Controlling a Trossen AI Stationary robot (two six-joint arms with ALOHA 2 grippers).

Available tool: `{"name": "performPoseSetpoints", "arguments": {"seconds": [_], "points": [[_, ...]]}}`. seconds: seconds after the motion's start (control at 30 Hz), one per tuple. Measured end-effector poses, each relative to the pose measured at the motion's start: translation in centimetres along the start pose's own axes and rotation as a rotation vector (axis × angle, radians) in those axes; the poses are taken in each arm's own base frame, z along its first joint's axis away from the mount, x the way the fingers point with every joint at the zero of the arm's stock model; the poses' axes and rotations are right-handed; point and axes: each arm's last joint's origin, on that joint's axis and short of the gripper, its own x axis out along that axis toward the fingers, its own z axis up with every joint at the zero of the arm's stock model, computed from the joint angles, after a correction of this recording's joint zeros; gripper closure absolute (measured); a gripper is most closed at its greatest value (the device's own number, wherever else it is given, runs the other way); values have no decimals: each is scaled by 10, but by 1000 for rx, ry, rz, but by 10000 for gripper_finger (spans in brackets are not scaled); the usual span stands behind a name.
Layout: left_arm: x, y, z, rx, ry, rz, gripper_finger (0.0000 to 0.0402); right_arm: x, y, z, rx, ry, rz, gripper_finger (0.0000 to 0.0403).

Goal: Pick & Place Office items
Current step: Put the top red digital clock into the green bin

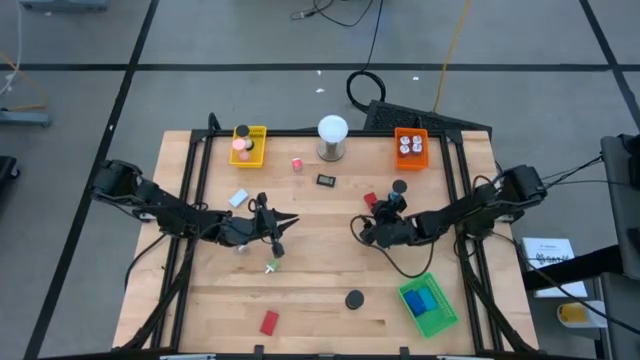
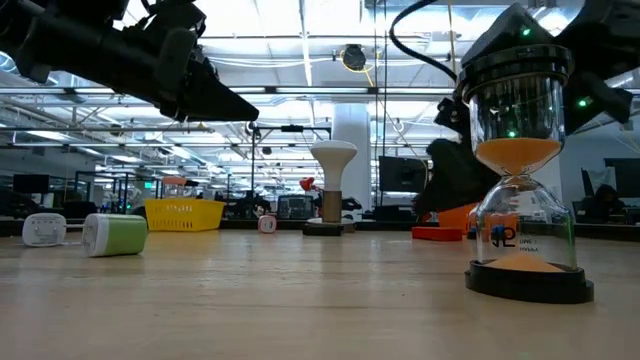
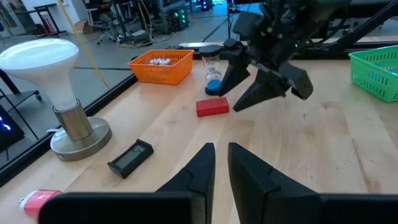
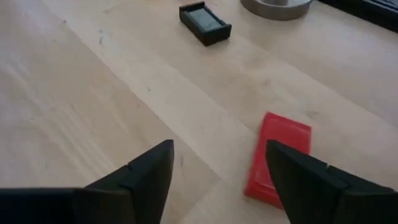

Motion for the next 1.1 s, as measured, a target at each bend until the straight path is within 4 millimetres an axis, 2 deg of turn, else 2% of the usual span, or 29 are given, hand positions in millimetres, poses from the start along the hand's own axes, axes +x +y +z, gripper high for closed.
{"name": "performPoseSetpoints", "arguments": {"seconds": [0.23,0.53,0.67,0.97,1.1], "points": [[0,0,0,-2,-2,0,350,7,5,-2,2,-33,-70,117],[0,0,0,-2,-2,0,350,16,-10,-1,41,-13,-181,115],[0,0,0,-3,-3,0,350,21,-15,-7,37,21,-220,115],[0,0,0,-2,-3,1,350,29,-16,-9,59,95,-172,116],[0,0,0,-3,-3,1,350,27,-14,-9,45,103,-150,131]]}}
